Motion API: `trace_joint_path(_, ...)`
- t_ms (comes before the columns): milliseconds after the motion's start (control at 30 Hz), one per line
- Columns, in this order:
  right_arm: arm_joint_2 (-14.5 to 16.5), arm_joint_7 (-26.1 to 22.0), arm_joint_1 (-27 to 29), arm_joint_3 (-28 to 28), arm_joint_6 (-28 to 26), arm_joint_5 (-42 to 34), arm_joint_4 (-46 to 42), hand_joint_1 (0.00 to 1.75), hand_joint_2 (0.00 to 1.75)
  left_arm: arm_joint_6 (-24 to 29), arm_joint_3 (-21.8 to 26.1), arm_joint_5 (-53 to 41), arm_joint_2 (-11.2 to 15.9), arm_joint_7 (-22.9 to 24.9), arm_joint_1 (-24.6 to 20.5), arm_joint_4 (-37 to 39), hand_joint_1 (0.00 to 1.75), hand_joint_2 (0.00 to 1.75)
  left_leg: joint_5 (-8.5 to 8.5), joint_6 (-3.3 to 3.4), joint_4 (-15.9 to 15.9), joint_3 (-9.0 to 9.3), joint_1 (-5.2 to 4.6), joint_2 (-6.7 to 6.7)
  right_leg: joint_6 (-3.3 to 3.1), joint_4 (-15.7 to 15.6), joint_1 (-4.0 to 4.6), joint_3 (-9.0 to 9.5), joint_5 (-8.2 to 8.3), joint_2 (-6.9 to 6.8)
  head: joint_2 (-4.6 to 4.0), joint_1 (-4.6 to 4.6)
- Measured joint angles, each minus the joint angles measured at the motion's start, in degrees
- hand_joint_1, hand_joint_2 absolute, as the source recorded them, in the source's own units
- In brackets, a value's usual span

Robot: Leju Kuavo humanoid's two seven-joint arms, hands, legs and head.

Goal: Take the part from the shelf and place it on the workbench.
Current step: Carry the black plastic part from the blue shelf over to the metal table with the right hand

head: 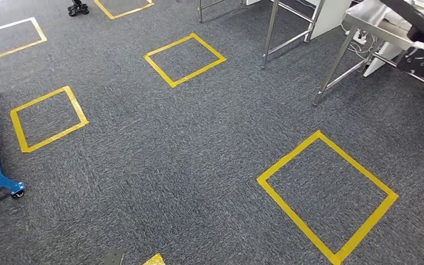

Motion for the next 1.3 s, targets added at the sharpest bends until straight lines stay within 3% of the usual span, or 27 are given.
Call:
trace_joint_path(67,-0.1,-0.9,-1.7,2.7,2.2,-2.5,1.3,1.75,1.75,-0.3,0.0,0.0,0.0,-0.4,0.0,0.0,0.00,0.00,-1.81,-0.56,2.9,-1.20,0.37,-2.62,-0.71,-0.2,-0.21,0.26,-0.01,1.31,-0.01,-0.01)
trace_joint_path(133,0.0,-1.1,-2.5,5.4,3.2,-4.5,1.7,1.75,1.75,-0.5,0.0,0.0,0.0,-0.5,0.2,0.0,0.00,0.00,-4.97,-0.84,10.4,-4.95,0.61,-5.69,-1.15,-0.2,-0.33,0.48,-0.09,2.80,-0.01,-0.03)
trace_joint_path(200,0.0,-1.2,-2.6,7.9,3.6,-5.4,2.2,1.75,1.75,-0.5,0.0,0.0,0.0,-0.5,0.4,0.0,0.00,0.00,-6.38,-0.83,17.0,-8.97,0.63,-6.34,-1.33,-0.2,-0.22,0.68,-0.19,4.62,-0.01,-0.03)
trace_joint_path(233,0.0,-1.2,-2.6,8.8,3.8,-5.7,2.4,1.75,1.75,-0.6,0.0,0.0,0.0,-0.5,0.5,0.0,0.00,0.00,-5.48,-0.69,17.4,-9.83,0.63,-6.43,-1.36,-0.2,-0.16,0.79,-0.22,5.56,-0.01,-0.03)
trace_joint_path(267,0.0,-1.2,-2.7,9.6,4.1,-6.0,2.6,1.75,1.75,-0.6,0.0,0.0,0.0,-0.5,0.5,0.0,0.00,0.00,-3.49,-0.44,15.5,-9.65,0.62,-6.66,-1.36,-0.2,-0.13,0.88,-0.26,6.49,-0.01,-0.03)
trace_joint_path(300,-0.1,-1.3,-2.7,10.2,4.5,-6.5,2.8,1.75,1.75,-0.6,0.0,0.0,0.0,-0.5,0.5,0.0,0.00,0.00,-0.77,-0.10,11.7,-8.52,0.61,-7.37,-1.34,-0.2,-0.14,0.96,-0.29,7.41,-0.01,-0.03)
trace_joint_path(367,-0.3,-1.6,-2.8,11.5,5.6,-7.9,3.1,1.75,1.75,-0.6,0.0,0.0,0.2,-0.5,0.7,0.0,0.00,0.00,3.11,0.64,4.0,-5.74,0.81,-10.37,-1.08,-0.2,-0.27,0.91,-0.31,9.15,-0.01,-0.02)
trace_joint_path(433,-0.5,-1.8,-2.7,12.9,6.5,-9.1,3.3,1.75,1.75,-0.7,0.0,0.0,0.3,-0.6,0.8,0.0,0.00,0.00,3.68,0.94,0.9,-4.31,0.89,-11.95,-0.36,-0.2,-0.73,0.57,-0.16,10.75,0.00,-0.03)
trace_joint_path(500,-0.9,-1.9,-2.6,13.9,7.0,-9.9,3.5,1.75,1.75,-1.0,0.1,0.3,0.3,-0.9,0.7,0.1,0.00,0.00,3.70,1.11,0.0,-3.73,0.84,-10.62,0.48,-0.4,-1.15,0.28,0.02,11.84,0.00,-0.05)
trace_joint_path(567,-1.2,-1.9,-3.1,14.8,7.2,-10.6,3.9,1.75,1.75,-1.4,0.2,0.8,0.2,-1.2,0.6,0.1,0.00,0.00,4.16,1.57,-1.2,-3.12,0.92,-9.07,1.00,1.0,-0.92,-0.51,-1.00,9.01,0.00,-0.04)
trace_joint_path(633,-1.3,-2.0,-3.9,15.8,7.3,-11.0,4.4,1.75,1.75,-1.6,0.3,1.1,0.2,-1.4,0.6,0.1,0.00,0.00,4.41,1.87,-1.9,-2.73,0.90,-7.57,1.35,6.6,-0.73,-3.20,-4.02,4.79,-0.01,-0.02)
trace_joint_path(700,-1.3,-2.1,-4.1,16.9,7.6,-11.4,4.9,1.75,1.75,-2.0,0.3,1.1,0.2,-1.5,0.7,0.1,0.00,0.00,4.27,1.90,-1.8,-2.67,0.90,-6.09,1.82,13.1,-1.06,-6.48,-6.41,3.59,0.00,-0.02)
trace_joint_path(733,-1.2,-2.1,-4.2,17.4,7.8,-11.5,5.2,1.75,1.75,-2.4,0.4,1.1,0.2,-1.5,0.8,0.1,0.00,0.00,4.12,1.84,-1.7,-2.63,0.95,-5.32,2.08,14.2,-1.25,-7.12,-6.18,3.43,0.00,-0.03)
trace_joint_path(767,-1.2,-2.2,-4.2,17.9,8.0,-11.6,5.5,1.75,1.75,-2.7,0.5,1.2,0.2,-1.5,0.8,0.1,0.00,0.00,3.93,1.70,-1.6,-2.60,1.03,-4.59,2.32,13.1,-1.41,-6.62,-4.89,3.14,0.00,-0.03)
trace_joint_path(833,-1.2,-2.3,-4.6,18.7,8.1,-11.7,6.1,1.75,1.75,-3.1,0.7,1.2,0.1,-1.5,0.8,0.1,0.00,0.00,3.34,1.24,-1.0,-2.50,1.12,-3.19,2.67,5.8,-1.49,-3.02,-1.12,1.15,-0.01,-0.03)
trace_joint_path(900,-1.1,-2.4,-5.3,19.3,8.0,-11.8,6.7,1.75,1.75,-3.4,0.9,1.5,0.1,-1.5,0.8,0.1,0.00,0.00,2.72,0.57,-0.4,-2.41,0.86,-2.03,2.21,0.3,-1.09,-0.29,0.69,-0.82,0.00,-0.04)
trace_joint_path(933,-1.0,-2.4,-5.6,19.6,8.0,-11.8,7.0,1.75,1.75,-3.4,1.0,1.7,0.1,-1.5,0.8,0.1,0.00,0.00,2.49,0.24,-0.3,-2.30,0.69,-1.47,1.82,-0.5,-0.85,0.00,0.65,-1.05,0.00,-0.04)
trace_joint_path(1000,-0.9,-2.5,-5.8,20.2,8.0,-11.9,7.6,1.75,1.75,-3.6,1.2,2.0,0.1,-1.4,0.7,0.1,0.00,0.00,2.20,-0.33,-0.3,-1.90,0.61,-0.29,0.98,-0.5,-0.71,-0.10,0.73,0.46,0.00,-0.04)
trace_joint_path(1033,-0.8,-2.5,-5.9,20.5,7.9,-11.9,7.9,1.75,1.75,-3.7,1.3,2.0,0.1,-1.4,0.7,0.1,0.00,0.00,1.83,-0.65,-0.1,-1.78,0.71,-0.41,0.64,-0.6,-0.79,-0.07,0.80,1.13,0.00,-0.04)
trace_joint_path(1100,-0.6,-2.5,-6.4,20.9,7.6,-12.0,8.5,1.75,1.75,-4.3,1.4,2.1,0.2,-1.5,0.6,0.1,0.00,0.00,-0.27,-1.15,2.9,-2.87,1.07,-2.76,-0.09,-0.7,-1.04,0.07,0.87,2.38,-0.01,-0.04)
trace_joint_path(1167,0.1,-2.5,-6.8,21.4,5.9,-11.6,9.6,1.75,1.75,-4.9,1.5,2.1,0.2,-1.6,0.8,0.1,0.00,0.00,-3.65,-1.29,10.1,-6.22,1.25,-5.48,-0.73,-0.8,-0.94,0.12,0.60,3.45,-0.01,-0.04)
trace_joint_path(1200,0.7,-2.4,-6.8,21.8,4.1,-10.9,10.2,1.75,1.75,-5.1,1.6,2.1,0.2,-1.7,1.0,0.1,0.00,0.00,-5.00,-1.26,14.1,-8.28,1.26,-6.01,-0.97,-0.8,-0.78,0.18,0.46,4.09,-0.01,-0.04)
trace_joint_path(1233,1.2,-2.2,-6.7,22.2,1.9,-10.1,10.9,1.75,1.75,-5.1,1.6,2.2,0.2,-1.8,1.1,0.1,0.00,0.00,-5.42,-1.16,16.8,-9.82,1.23,-6.23,-1.17,-0.8,-0.60,0.31,0.27,4.74,-0.01,-0.04)
trace_joint_path(1267,1.8,-2.1,-6.6,22.6,-0.3,-9.4,11.4,1.75,1.75,-5.1,1.6,2.2,0.2,-1.8,1.2,0.1,0.00,0.00,-4.81,-0.95,17.5,-10.47,1.19,-6.34,-1.25,-0.7,-0.41,0.54,0.12,5.39,0.00,-0.04)
trace_joint_path(1300,2.2,-2.0,-6.5,22.9,-2.2,-8.9,12.0,1.75,1.75,-5.1,1.6,2.1,0.3,-1.9,1.2,0.1,0.00,0.00,-3.27,-0.63,16.0,-10.15,1.11,-6.41,-1.26,-0.7,-0.25,0.86,-0.06,5.99,0.00,-0.04)
